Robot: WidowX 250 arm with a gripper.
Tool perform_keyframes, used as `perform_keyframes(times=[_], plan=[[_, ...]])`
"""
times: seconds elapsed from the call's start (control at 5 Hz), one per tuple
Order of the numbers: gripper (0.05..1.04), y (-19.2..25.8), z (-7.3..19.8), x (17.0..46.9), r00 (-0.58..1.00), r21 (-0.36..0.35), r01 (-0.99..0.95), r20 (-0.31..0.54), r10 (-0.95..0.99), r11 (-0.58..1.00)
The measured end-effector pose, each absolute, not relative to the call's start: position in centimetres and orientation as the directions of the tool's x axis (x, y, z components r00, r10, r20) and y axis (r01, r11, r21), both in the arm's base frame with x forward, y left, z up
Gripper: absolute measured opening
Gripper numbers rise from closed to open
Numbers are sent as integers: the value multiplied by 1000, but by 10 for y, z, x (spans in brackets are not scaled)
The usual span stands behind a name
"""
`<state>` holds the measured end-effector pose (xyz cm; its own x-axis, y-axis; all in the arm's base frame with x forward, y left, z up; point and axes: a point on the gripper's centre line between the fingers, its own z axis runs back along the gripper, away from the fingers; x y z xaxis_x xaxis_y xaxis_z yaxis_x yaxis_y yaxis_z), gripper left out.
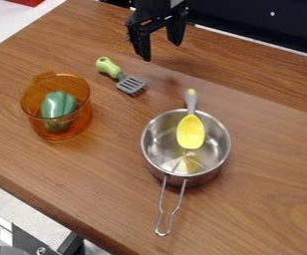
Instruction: Put the yellow spoon on the table
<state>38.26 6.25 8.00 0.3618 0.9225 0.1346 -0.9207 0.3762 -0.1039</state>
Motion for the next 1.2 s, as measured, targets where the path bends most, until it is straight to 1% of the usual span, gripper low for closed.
perform_keyframes(times=[0.2,0.4,0.8,1.0,1.2], plan=[[997,62,64,378,369,-63,-924,112,923,377],[996,54,58,374,431,-29,-899,125,894,437],[997,41,75,369,495,-58,-865,69,866,499],[997,21,83,357,580,-76,-809,52,813,582],[997,-1,84,350,667,-78,-740,37,744,668]])
